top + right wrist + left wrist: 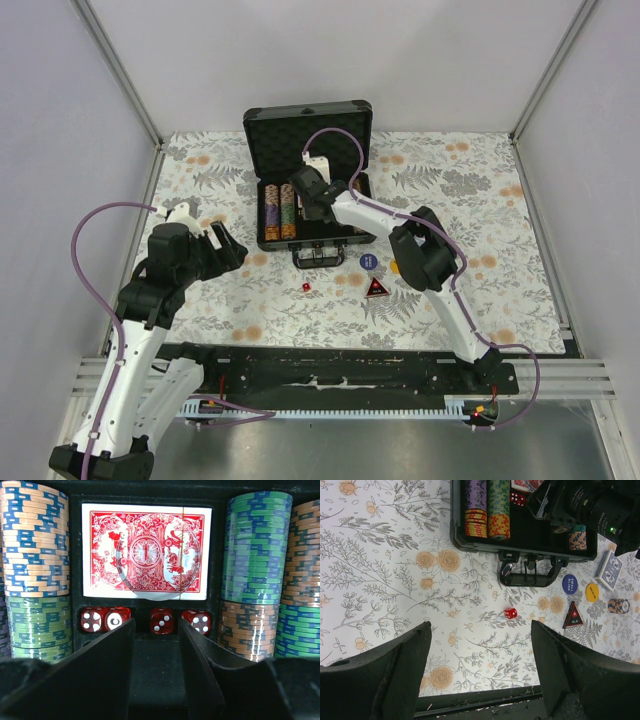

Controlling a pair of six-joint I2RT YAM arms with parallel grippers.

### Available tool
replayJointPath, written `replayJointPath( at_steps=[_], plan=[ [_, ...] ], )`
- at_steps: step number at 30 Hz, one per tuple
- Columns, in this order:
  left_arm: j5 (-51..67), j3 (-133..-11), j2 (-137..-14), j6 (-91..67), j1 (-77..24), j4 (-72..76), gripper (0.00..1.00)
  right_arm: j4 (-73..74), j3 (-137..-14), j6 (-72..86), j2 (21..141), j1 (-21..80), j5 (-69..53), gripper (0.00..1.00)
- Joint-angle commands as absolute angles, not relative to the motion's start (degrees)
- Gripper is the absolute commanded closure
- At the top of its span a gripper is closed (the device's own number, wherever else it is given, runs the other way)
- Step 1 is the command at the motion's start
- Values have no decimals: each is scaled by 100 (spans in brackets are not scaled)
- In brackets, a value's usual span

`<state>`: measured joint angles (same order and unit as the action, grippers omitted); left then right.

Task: Pack up texas hold em set

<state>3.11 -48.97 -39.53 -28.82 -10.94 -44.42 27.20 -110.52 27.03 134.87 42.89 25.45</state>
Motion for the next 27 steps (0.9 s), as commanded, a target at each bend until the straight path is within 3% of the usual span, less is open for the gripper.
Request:
replayJointPath(
  at_steps=[1,8,14,27],
  plan=[
    [281,-4878,-3920,-2839,-1063,-4298,14,2821,-11101,2742,12999,4245,2874,54],
    [264,-4878,-3920,-2830,-1063,-4298,14,2742,-11048,2716,12885,4280,3050,65],
    [255,-4869,-3937,-2812,-1055,-4298,14,2646,-11083,2663,12999,4280,2664,90],
    [220,-4834,-3946,-2786,-1063,-4315,14,2628,-11303,2681,13394,4298,2268,98]
  ],
)
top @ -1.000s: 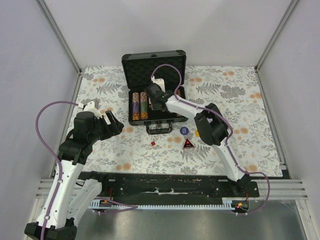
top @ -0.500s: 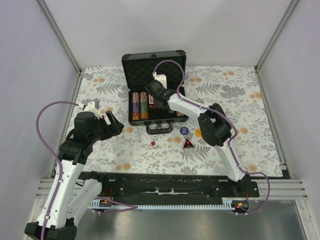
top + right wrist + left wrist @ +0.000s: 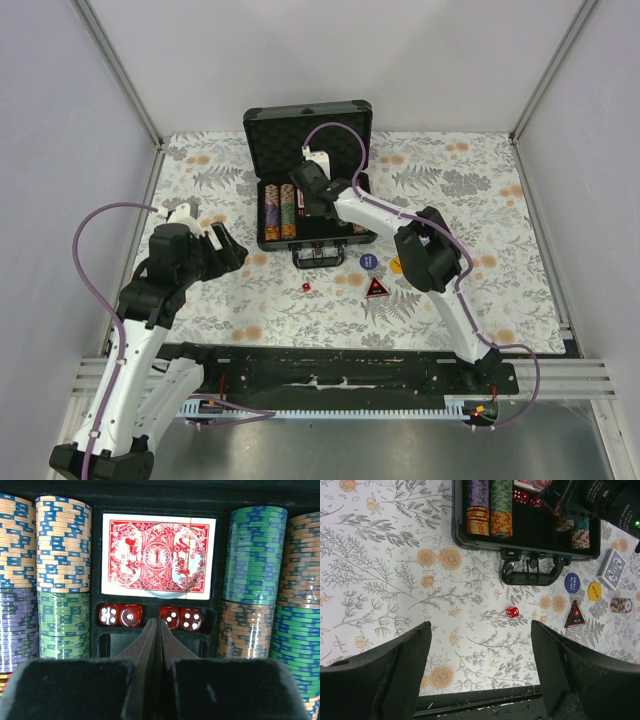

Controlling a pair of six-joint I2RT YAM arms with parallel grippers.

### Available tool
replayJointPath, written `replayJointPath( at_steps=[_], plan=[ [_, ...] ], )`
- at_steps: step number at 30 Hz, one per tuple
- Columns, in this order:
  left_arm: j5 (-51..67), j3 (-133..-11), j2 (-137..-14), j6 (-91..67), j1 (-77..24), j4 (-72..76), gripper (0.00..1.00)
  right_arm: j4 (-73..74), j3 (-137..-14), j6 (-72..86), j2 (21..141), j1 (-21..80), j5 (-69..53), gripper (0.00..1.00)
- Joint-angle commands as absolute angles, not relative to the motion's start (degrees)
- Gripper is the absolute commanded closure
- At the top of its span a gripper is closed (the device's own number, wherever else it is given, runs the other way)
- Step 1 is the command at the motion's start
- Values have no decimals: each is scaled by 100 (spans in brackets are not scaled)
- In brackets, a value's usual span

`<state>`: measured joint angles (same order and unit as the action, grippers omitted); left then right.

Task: Pack up texas hold em set

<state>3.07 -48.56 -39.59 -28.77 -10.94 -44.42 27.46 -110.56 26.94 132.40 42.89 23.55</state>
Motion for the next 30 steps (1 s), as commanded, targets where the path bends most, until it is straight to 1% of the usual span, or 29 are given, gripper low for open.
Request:
replayJointPath(
  at_steps=[1,8,19,21,30],
  plan=[
    [211,-4843,-3946,-2769,-1063,-4324,14,2628,-11311,2681,13429,4298,2268,98],
    [202,-4834,-3946,-2760,-1063,-4333,14,2681,-11355,2725,13588,4307,2346,98],
    [185,-4834,-3911,-2760,-1063,-4386,14,2883,-11391,2927,13623,4298,2936,97],
    [184,-4834,-3902,-2760,-1063,-4386,14,2892,-11399,2936,13623,4298,2866,96],
    [141,-4860,-3885,-2769,-1063,-4465,14,2892,-11593,2830,13527,4298,2136,88]
  ],
)
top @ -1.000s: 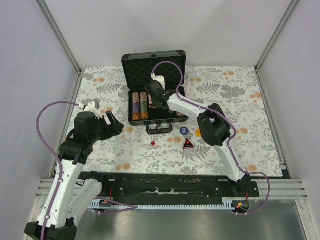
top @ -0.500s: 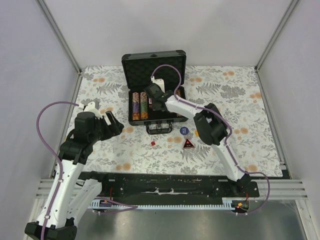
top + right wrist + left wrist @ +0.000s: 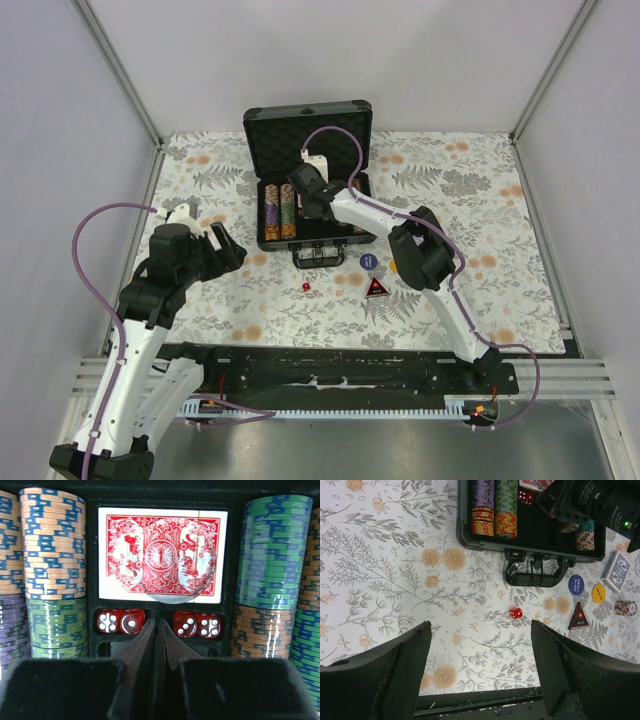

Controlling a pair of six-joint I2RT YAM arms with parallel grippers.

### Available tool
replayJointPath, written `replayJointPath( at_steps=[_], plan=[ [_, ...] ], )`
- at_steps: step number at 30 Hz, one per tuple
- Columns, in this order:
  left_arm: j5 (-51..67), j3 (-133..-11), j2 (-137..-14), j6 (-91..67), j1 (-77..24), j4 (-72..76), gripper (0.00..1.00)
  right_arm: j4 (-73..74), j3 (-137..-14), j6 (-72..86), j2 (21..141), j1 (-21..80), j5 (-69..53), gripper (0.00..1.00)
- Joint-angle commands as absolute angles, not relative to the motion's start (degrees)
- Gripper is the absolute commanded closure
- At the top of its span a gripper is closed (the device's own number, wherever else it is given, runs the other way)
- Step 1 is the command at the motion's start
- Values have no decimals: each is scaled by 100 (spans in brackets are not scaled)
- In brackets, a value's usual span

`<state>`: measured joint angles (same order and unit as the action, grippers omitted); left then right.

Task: Pack up texas hold em set

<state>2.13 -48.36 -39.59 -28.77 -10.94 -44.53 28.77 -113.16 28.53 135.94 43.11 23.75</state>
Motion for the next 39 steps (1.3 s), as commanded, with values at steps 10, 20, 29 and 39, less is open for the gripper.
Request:
replayJointPath(
  at_steps=[10,20,29,39],
  plan=[
    [149,-4939,-3797,-2795,-1063,-4518,14,3128,-11409,2900,12877,4307,1951,80],
    [457,-4975,-3481,-2900,-1063,-4588,14,3875,-10320,2874,11436,4692,1705,57],
    [510,-4808,-3120,-2865,-1063,-4535,14,4008,-9185,3357,10696,5905,1837,50],
    [765,-4307,-2997,-3111,-1063,-4131,14,3955,-9158,3569,11416,6354,2171,44]
  ],
)
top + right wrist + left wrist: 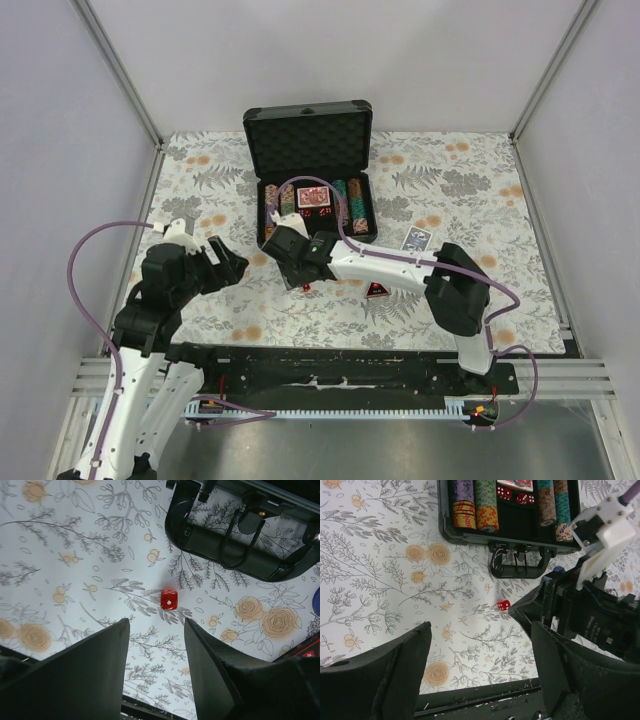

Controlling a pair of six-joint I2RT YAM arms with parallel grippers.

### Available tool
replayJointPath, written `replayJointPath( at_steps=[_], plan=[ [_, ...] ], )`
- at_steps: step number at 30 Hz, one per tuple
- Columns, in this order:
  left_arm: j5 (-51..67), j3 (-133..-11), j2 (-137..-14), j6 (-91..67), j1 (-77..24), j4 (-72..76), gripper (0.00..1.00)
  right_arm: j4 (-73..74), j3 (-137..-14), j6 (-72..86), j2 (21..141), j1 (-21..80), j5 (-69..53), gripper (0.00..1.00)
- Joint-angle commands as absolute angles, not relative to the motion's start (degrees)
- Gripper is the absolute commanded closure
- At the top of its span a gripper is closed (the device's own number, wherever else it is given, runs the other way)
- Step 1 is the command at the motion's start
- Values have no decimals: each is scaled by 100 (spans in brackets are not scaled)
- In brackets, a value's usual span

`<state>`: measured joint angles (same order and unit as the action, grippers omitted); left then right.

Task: Pack up texas hold em set

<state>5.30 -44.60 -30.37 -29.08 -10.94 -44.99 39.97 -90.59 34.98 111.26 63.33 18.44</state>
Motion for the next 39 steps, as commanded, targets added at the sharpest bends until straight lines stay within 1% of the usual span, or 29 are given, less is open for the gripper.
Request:
replayJointPath(
  at_steps=[1,9,12,16,24,32,39],
  plan=[
    [773,-4272,-2997,-3120,-1063,-4105,14,3920,-9150,3507,11443,6354,2206,45],
    [738,-4131,-3032,-3146,-1063,-3973,14,3727,-9132,3077,11724,6346,2048,46],
    [721,-4131,-3059,-3138,-1063,-3964,14,3683,-9158,3006,11821,6328,1934,51],
    [659,-4096,-3050,-3138,-1063,-3955,14,3665,-9176,3023,11926,6267,1872,55],
    [633,-4052,-3032,-3146,-1063,-3929,14,3569,-9079,2953,12023,6135,1662,56],
    [606,-4043,-3015,-3138,-1063,-3911,14,3516,-8947,3041,12032,6117,1494,61],
    [607,-4052,-3006,-3146,-1063,-3911,14,3524,-8903,3085,12015,6117,1415,63]
  ],
)
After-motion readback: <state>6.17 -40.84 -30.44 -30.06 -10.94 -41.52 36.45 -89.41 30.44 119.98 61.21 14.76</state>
